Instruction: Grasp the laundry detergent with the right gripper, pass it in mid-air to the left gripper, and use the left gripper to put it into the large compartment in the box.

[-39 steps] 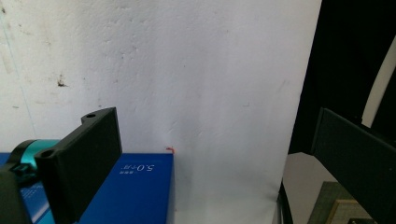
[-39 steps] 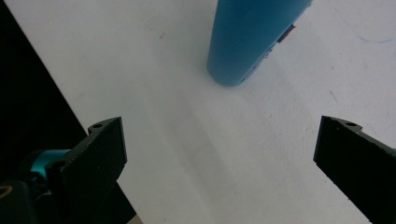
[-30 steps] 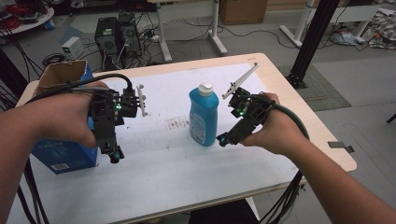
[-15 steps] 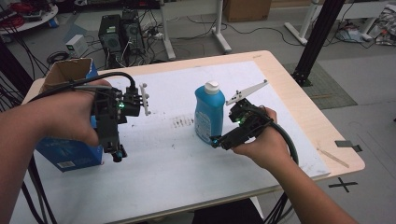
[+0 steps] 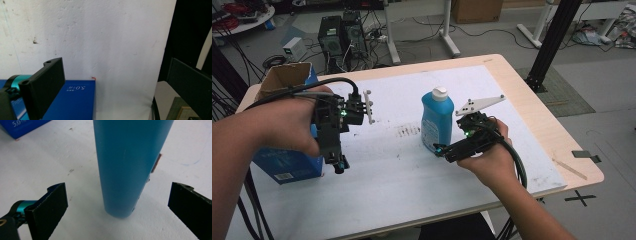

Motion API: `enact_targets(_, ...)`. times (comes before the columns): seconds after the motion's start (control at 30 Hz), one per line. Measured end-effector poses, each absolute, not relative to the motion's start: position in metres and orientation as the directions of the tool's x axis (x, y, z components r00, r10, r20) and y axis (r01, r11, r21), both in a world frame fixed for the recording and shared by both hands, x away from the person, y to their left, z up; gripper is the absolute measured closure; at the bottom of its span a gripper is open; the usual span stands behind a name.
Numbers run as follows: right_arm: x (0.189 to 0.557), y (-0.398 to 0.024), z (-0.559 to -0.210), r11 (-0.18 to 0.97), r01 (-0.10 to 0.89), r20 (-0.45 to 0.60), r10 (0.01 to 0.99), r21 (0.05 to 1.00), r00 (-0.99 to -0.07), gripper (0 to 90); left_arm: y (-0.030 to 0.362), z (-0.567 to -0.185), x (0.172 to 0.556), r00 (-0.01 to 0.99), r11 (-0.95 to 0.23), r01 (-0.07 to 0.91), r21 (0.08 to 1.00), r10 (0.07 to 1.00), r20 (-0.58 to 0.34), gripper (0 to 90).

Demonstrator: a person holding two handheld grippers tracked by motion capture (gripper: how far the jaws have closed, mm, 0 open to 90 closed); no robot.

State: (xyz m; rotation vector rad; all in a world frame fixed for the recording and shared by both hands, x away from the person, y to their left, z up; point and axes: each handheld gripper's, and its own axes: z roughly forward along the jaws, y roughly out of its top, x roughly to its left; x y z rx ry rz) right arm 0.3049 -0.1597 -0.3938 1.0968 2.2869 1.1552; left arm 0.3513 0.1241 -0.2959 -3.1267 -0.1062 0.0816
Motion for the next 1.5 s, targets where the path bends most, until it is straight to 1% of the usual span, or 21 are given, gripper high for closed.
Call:
enact_targets(0.03, 0.304, -0.159, -0.396, 0.346, 0.462, 0.029, 0.775, 0.817, -0.631, 1.4, 0.124, -0.296, 0.351, 0.996, -0.997, 0.07, -0.013, 0.071, -0.05, 1.7)
enact_targets(0.13, 0.304, -0.156, -0.398, 0.335, 0.453, 0.031, 0.776, 0.826, -0.63, 1.5, 0.125, -0.296, 0.351, 0.996, -0.997, 0.071, -0.012, 0.071, -0.051, 1.7)
enact_targets(0.17, 0.303, -0.154, -0.4, 0.33, 0.44, 0.013, 0.788, 0.835, -0.615, 1.4, 0.125, -0.295, 0.351, 0.996, -0.998, 0.067, -0.013, 0.068, -0.051, 1.7)
enact_targets(0.43, 0.305, -0.146, -0.407, 0.271, 0.419, 0.024, 0.816, 0.867, -0.577, 1.5, 0.126, -0.294, 0.351, 0.996, -0.997, 0.076, 0.0, 0.076, -0.047, 1.7)
enact_targets(0.67, 0.309, -0.141, -0.416, 0.195, 0.405, 0.043, 0.86, 0.893, -0.508, 1.5, 0.126, -0.294, 0.351, 0.996, -0.997, 0.072, -0.008, 0.072, -0.05, 1.7)
enact_targets(0.97, 0.316, -0.134, -0.421, 0.169, 0.403, 0.058, 0.868, 0.9, -0.494, 1.7, 0.129, -0.294, 0.353, 0.995, -0.996, 0.084, -0.001, 0.084, -0.05, 1.7)
enact_targets(1.1, 0.317, -0.131, -0.423, 0.17, 0.395, 0.053, 0.868, 0.903, -0.494, 4.4, 0.13, -0.294, 0.353, 0.995, -0.997, 0.083, 0.001, 0.083, -0.051, 1.7)
enact_targets(1.17, 0.318, -0.131, -0.424, 0.153, 0.398, 0.066, 0.873, 0.904, -0.484, 5.3, 0.13, -0.295, 0.354, 0.995, -0.996, 0.084, -0.001, 0.084, -0.054, 1.7)
enact_targets(1.3, 0.318, -0.131, -0.426, 0.147, 0.397, 0.065, 0.878, 0.906, -0.475, 13.1, 0.13, -0.295, 0.354, 0.995, -0.997, 0.081, -0.005, 0.081, -0.055, 1.7)
enact_targets(1.5, 0.319, -0.131, -0.428, 0.14, 0.4, 0.071, 0.88, 0.906, -0.469, 13.1, 0.13, -0.296, 0.355, 0.995, -0.996, 0.086, -0.005, 0.086, -0.054, 1.7)
